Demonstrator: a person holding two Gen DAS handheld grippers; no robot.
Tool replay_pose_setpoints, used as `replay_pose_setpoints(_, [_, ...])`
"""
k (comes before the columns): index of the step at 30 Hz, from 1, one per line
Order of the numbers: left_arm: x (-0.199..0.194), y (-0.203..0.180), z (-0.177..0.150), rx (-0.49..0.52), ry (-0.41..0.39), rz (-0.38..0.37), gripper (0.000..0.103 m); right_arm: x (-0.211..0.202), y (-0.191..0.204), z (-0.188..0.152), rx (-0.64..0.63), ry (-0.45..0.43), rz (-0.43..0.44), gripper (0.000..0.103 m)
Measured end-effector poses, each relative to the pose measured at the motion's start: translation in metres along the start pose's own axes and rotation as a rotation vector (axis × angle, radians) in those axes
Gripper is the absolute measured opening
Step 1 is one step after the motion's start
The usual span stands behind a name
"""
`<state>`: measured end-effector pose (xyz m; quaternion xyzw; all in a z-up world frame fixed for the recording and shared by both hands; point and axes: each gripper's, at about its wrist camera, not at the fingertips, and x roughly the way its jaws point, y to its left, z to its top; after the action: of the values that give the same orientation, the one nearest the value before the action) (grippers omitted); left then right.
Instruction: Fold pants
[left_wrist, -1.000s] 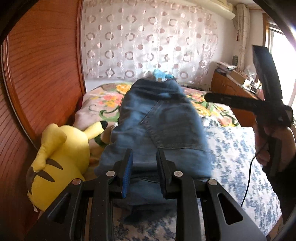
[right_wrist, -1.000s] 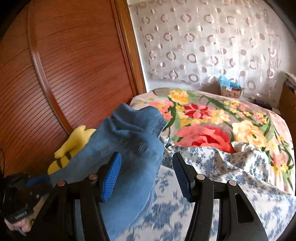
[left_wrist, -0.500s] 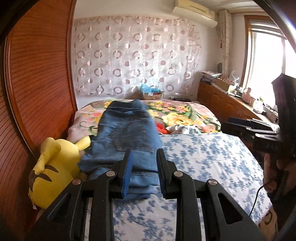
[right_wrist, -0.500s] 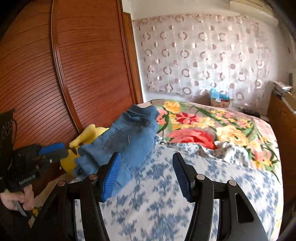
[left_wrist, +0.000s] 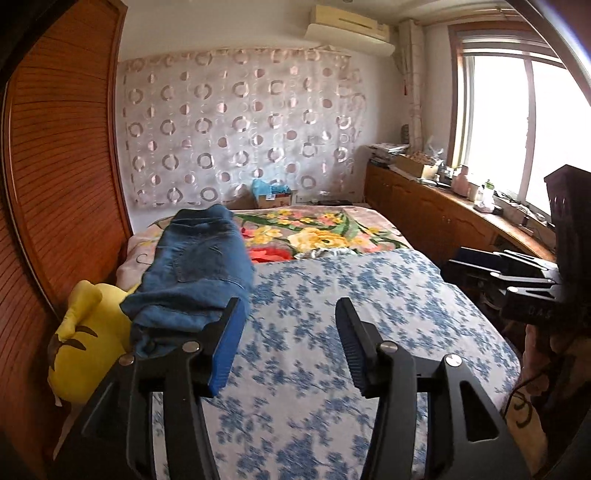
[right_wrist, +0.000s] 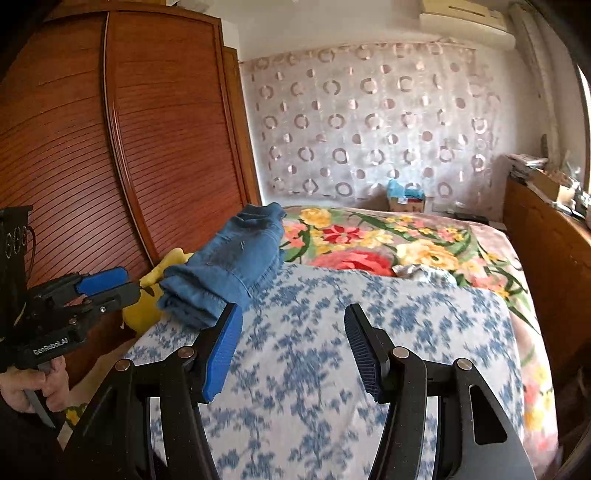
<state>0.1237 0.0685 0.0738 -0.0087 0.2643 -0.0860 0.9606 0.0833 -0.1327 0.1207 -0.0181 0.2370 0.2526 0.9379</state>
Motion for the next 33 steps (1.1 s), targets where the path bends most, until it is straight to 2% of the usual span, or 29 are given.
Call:
replay_pose_setpoints(1, [-0.004,-0.004,-0.004,-0.001,0.000,-0.012,0.057,-0.003,0.000,-0.002,0.004,-0.001,-0.003,0.060])
replay_pose_setpoints(3, [-0.009,-0.011,-0.008,-0.006,-0.002,-0.028,0.072,-0.011,0.000,-0.005,0.009,-0.007,-0.012,0.060])
replay_pose_setpoints(9, [-0.027,-0.035,-0.015,0.009,-0.031,-0.031,0.090,-0.038,0.001,-0.016,0.024,-0.033,-0.032,0.060])
replay_pose_setpoints(13, [-0.039,-0.048,-0.016,0.024,-0.050,-0.021,0.099,-0.048,0.001,-0.020,0.032,-0.047,-0.041,0.060])
replay_pose_setpoints(17, [-0.049,-0.058,-0.018,0.027,-0.058,-0.022,0.103,-0.057,0.000,-0.022,0.041,-0.064,-0.051,0.061])
replay_pose_setpoints(22, [-0.059,-0.066,-0.016,0.013,-0.067,-0.035,0.103,-0.067,-0.001,-0.028,0.045,-0.090,-0.074,0.063])
replay_pose_setpoints(33, [-0.078,-0.074,-0.012,-0.005,-0.089,0.017,0.103,-0.083,0.005,-0.040,0.044,-0.136,-0.139,0.069])
